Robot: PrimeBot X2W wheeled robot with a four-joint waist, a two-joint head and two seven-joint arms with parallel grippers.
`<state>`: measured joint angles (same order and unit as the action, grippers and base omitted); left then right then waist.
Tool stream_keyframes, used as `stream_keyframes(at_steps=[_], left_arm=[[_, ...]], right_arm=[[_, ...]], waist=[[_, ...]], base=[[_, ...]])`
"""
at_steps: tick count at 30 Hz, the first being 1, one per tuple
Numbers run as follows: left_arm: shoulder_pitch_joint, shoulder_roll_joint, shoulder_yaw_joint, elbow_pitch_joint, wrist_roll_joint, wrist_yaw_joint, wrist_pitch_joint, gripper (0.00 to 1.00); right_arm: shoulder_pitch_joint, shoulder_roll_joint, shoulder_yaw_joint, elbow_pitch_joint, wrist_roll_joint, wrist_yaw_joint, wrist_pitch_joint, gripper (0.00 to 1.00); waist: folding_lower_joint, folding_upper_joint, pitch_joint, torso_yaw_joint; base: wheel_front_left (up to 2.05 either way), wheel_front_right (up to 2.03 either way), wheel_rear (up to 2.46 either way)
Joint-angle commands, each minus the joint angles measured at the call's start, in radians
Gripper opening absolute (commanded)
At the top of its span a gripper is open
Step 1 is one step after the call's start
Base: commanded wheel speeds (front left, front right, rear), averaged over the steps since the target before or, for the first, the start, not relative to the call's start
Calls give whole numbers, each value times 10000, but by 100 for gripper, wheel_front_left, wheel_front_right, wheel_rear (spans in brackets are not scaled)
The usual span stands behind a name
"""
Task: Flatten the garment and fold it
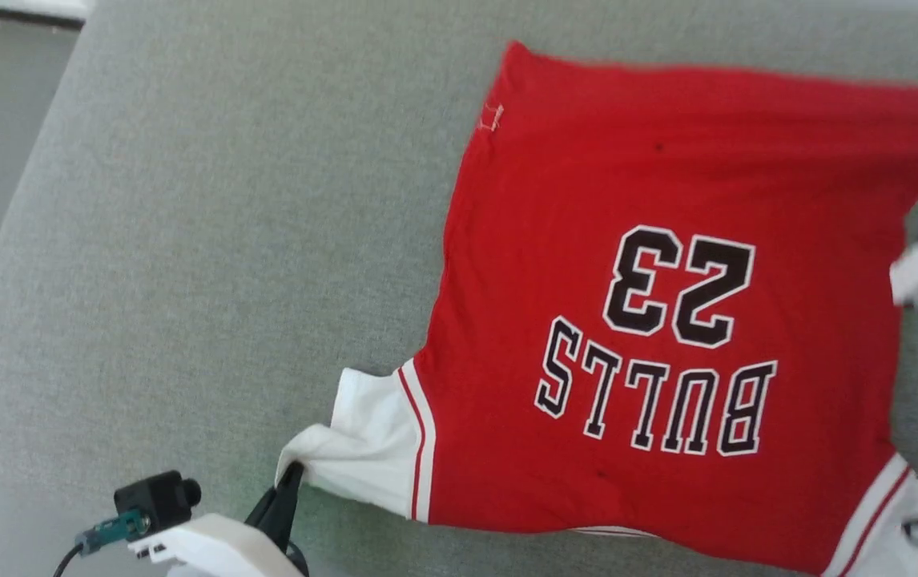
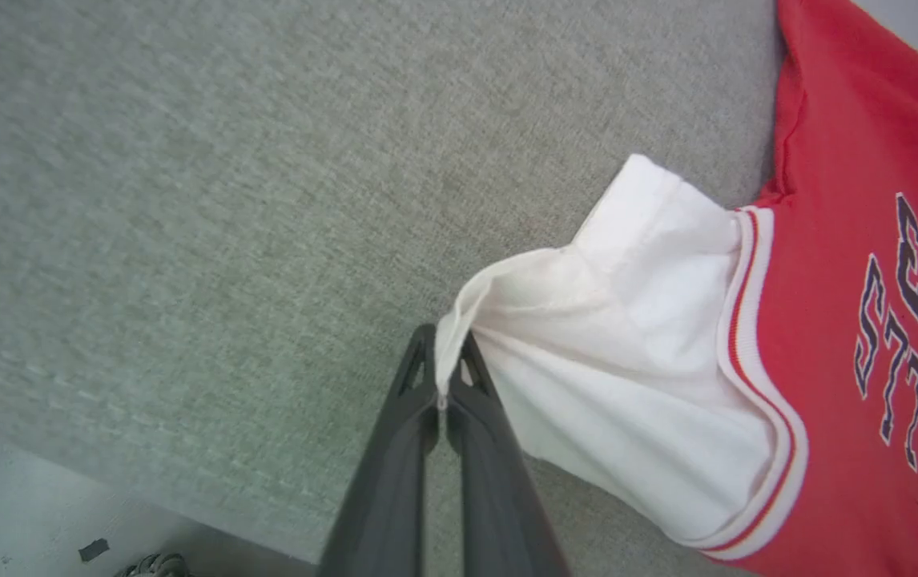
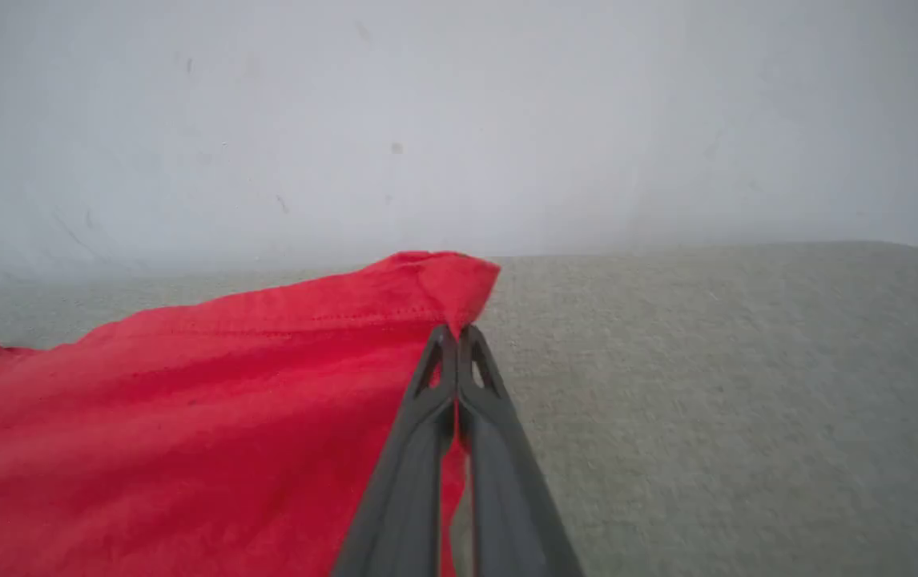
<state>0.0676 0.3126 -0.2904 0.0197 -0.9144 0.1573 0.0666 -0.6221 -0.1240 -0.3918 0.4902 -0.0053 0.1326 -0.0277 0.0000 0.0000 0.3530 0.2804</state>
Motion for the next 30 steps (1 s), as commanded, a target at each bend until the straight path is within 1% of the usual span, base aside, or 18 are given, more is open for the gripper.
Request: stream_keyframes(at_steps=[1,3,5,9,12,15,18,19,22,26,30], left_arm=[[234,110,39,-81,5,137,57,0],[440,196,45,-249,-11,205,132,0],[646,300,53,-424,-22,281,224,0],[945,497,100,-723,2,477,367,0],[1080,559,107,-914,-9,557,434,0],[1173,606,79,-1035,-6,611,502,0],[1222,626,55,-1130,-6,657,550,0],[1222,626,55,-1130,-6,657,550,0],[1218,641,19,-1184,8,693,600,0],[1204,637,-34,-1229,30,723,629,0],[1165,630,-87,-1237,44,723,655,0]], right_arm=[[826,116,-295,-316,231,-19,-559,0],[1697,287,-605,-726,327,-19,-895,0],[2513,446,-842,-1154,369,-19,-925,0],[3984,653,-1244,-2133,241,-19,-606,0],[4768,719,-1497,-2700,287,-19,-97,0],[5389,731,-1535,-2777,695,-19,790,0],[5764,734,-1652,-2629,994,-19,1927,0],[5764,734,-1652,-2629,994,-19,1927,0],[5962,735,-1636,-2525,1143,-19,3293,0],[6175,736,-1633,-2587,920,-19,5069,0],[6335,736,-1627,-2699,824,-19,6467,0]], waist=[[0,0,-1225,-587],[0,0,-1560,-751],[0,0,-1817,-924],[0,0,-2126,-1205],[0,0,-2240,-1368],[0,0,-2321,-1486],[0,0,-2347,-1572],[0,0,-2347,-1572],[0,0,-2354,-1601],[0,0,-2325,-1580],[0,0,-2288,-1501]], base=[[0,0,0],[0,0,0],[0,0,0],[0,0,0],[0,0,0],[0,0,0],[0,0,0],[0,0,0],[0,0,0],[0,0,0],[0,0,0]])
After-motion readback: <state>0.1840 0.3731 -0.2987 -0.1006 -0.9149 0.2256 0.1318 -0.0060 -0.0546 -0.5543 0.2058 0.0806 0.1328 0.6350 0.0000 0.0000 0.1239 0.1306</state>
